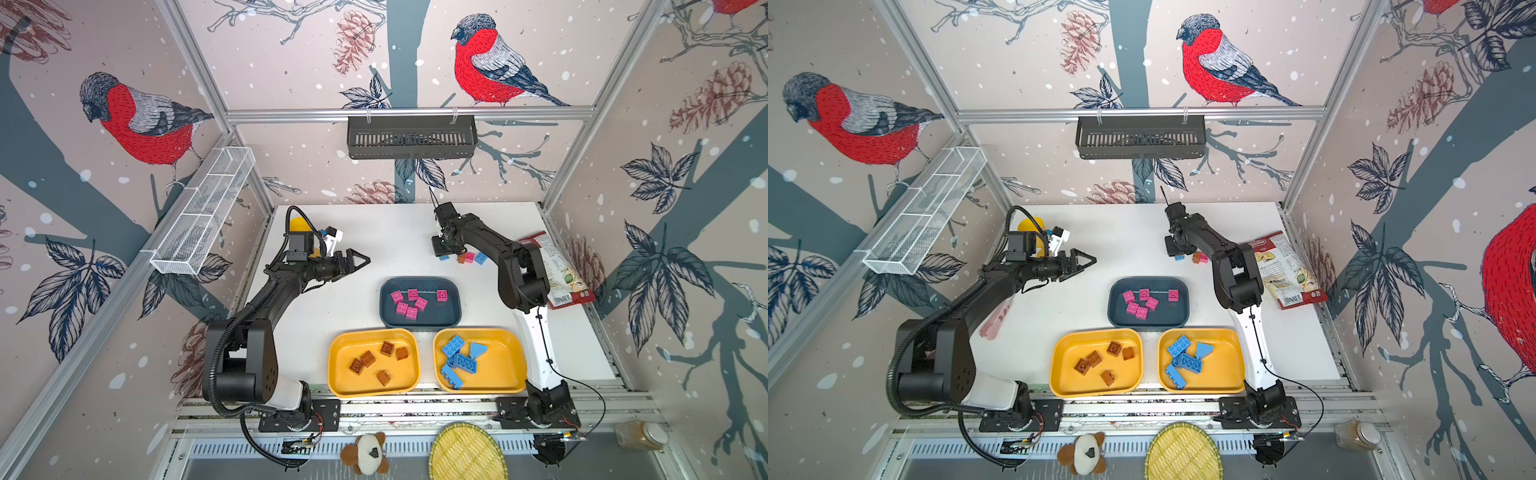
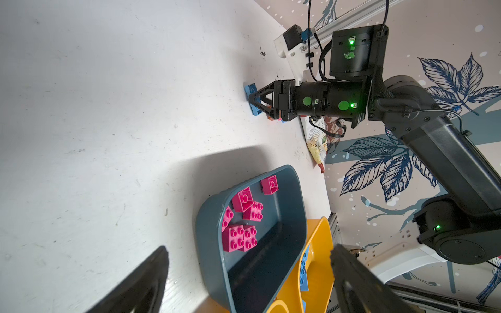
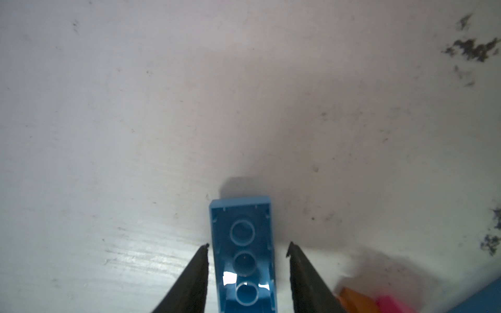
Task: Sort the legos into containers by color
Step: 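Return the right gripper to the pile and grasp a light-blue 2x4 brick, then carry the light-blue brick into the yellow tray with blue bricks, release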
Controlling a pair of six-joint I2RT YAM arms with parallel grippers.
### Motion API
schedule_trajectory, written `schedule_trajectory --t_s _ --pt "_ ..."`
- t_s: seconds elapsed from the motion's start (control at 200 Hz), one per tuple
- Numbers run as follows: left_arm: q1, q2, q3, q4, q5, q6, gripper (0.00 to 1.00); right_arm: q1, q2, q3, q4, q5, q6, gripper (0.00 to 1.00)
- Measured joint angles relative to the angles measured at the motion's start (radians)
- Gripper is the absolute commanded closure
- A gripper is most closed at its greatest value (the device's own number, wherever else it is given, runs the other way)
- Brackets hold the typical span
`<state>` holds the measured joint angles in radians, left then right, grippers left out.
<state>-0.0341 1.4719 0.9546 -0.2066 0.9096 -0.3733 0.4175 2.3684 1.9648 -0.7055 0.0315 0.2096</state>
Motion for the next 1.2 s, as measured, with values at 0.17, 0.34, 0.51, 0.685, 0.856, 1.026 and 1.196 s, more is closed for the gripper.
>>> schedule_trajectory --t_s 0.17,0.34,0.51,0.685,0.856,1.026,1.196 --pt "0.0 -0.002 0.0 -0.004 0.0 0.0 0.07 0.0 0.01 0.003 -0.004 0.001 -0.001 0.65" --pt "0.0 -0.006 0.0 -0.005 0.004 -0.001 0.07 0.0 0.0 0.001 -0.012 0.001 -0.005 0.77" --pt "-0.009 -0.015 -0.003 0.018 0.009 -0.021 0.07 0.009 -0.123 -0.068 -0.028 0.001 -0.007 0.77" --pt "-0.045 -0.015 0.001 0.047 0.026 -0.046 0.07 0.027 -0.352 -0.238 -0.014 -0.003 -0.004 0.77" --pt "-0.076 -0.015 0.002 0.076 0.044 -0.071 0.07 0.064 -0.606 -0.482 -0.026 -0.035 0.031 0.77" --pt "-0.099 -0.008 0.002 0.109 0.064 -0.093 0.07 0.091 -0.858 -0.7 -0.069 -0.038 0.138 0.76" --pt "-0.101 0.005 0.002 0.119 0.083 -0.093 0.07 0.148 -1.063 -0.892 -0.123 -0.065 0.287 0.76"
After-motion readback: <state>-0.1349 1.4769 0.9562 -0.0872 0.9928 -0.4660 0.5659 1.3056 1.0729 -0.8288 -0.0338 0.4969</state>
